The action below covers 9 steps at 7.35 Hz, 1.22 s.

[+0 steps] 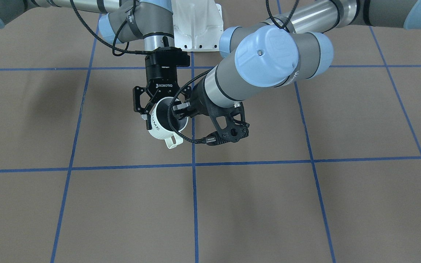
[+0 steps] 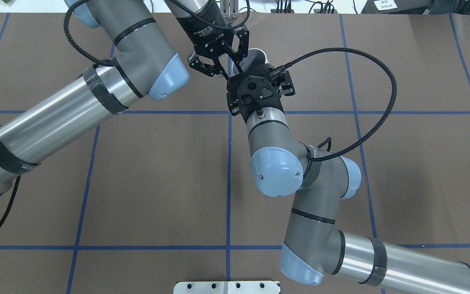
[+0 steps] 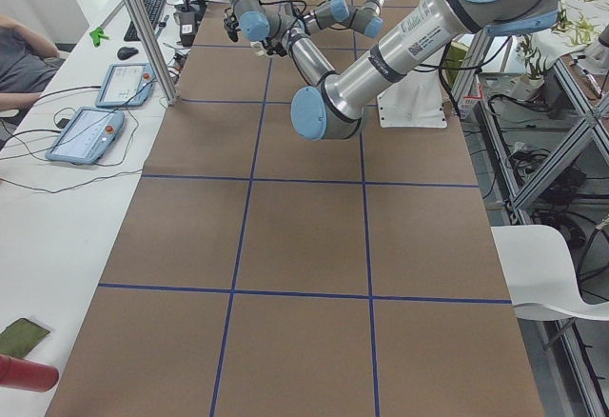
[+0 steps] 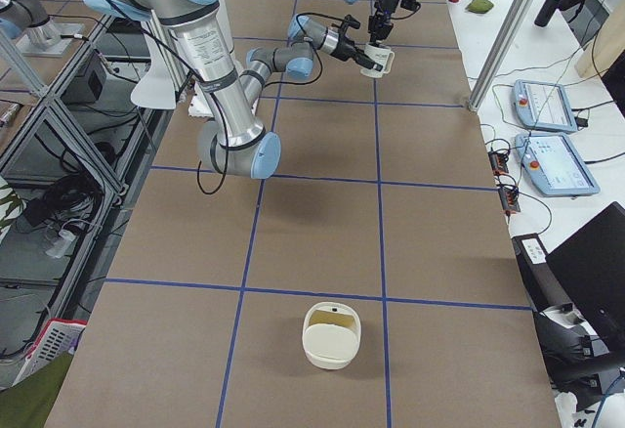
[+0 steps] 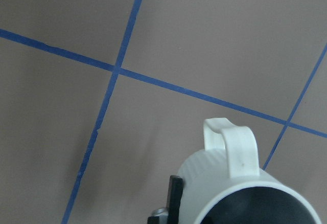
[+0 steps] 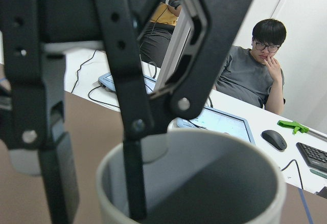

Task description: Left arm hands cup to right arm to dump lemon

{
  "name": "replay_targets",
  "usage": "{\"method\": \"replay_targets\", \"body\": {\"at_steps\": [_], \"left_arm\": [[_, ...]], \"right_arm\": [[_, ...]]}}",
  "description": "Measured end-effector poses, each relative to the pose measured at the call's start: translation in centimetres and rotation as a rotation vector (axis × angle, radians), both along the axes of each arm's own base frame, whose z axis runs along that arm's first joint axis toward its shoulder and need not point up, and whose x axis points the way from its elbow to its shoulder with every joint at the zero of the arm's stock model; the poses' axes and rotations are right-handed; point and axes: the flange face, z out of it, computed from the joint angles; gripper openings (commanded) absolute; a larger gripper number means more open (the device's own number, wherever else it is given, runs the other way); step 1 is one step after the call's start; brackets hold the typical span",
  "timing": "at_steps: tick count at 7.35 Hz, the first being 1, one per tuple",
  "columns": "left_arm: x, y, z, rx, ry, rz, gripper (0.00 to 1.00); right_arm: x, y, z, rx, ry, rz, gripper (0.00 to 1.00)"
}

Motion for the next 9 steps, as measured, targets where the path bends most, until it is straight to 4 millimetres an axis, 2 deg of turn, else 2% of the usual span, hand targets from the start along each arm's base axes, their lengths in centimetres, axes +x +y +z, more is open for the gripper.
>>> {"method": "replay_targets", "body": {"at_steps": [2, 3, 4, 5, 6, 9], "left_arm": [[0.03, 0.05, -0.14, 0.001, 0.002, 0.000, 0.32], [0.06, 0.08, -0.20, 0.001, 0.002, 0.001, 0.28], [0.09, 0.12, -0.27, 0.001, 0.003, 0.001, 0.16], [0.10, 0.14, -0.33, 0.001, 0.003, 0.001, 0.00], [0.09, 0.15, -0.36, -0.001, 0.003, 0.001, 0.00], [-0.12, -0.02, -0.22, -0.012, 0.000, -0.004, 0.00]], "right_arm": [[0.02, -0.01, -0.01, 0.000, -0.001, -0.001, 0.34], [0.06, 0.01, -0.06, 0.000, -0.002, -0.001, 0.34], [0.08, 0.01, -0.09, 0.001, -0.003, -0.001, 0.44], [0.13, 0.03, -0.13, 0.001, -0.004, -0.001, 0.88], [0.21, 0.06, -0.16, 0.002, -0.007, -0.001, 1.00], [0.30, 0.10, -0.18, -0.001, -0.006, 0.001, 1.00]]}}
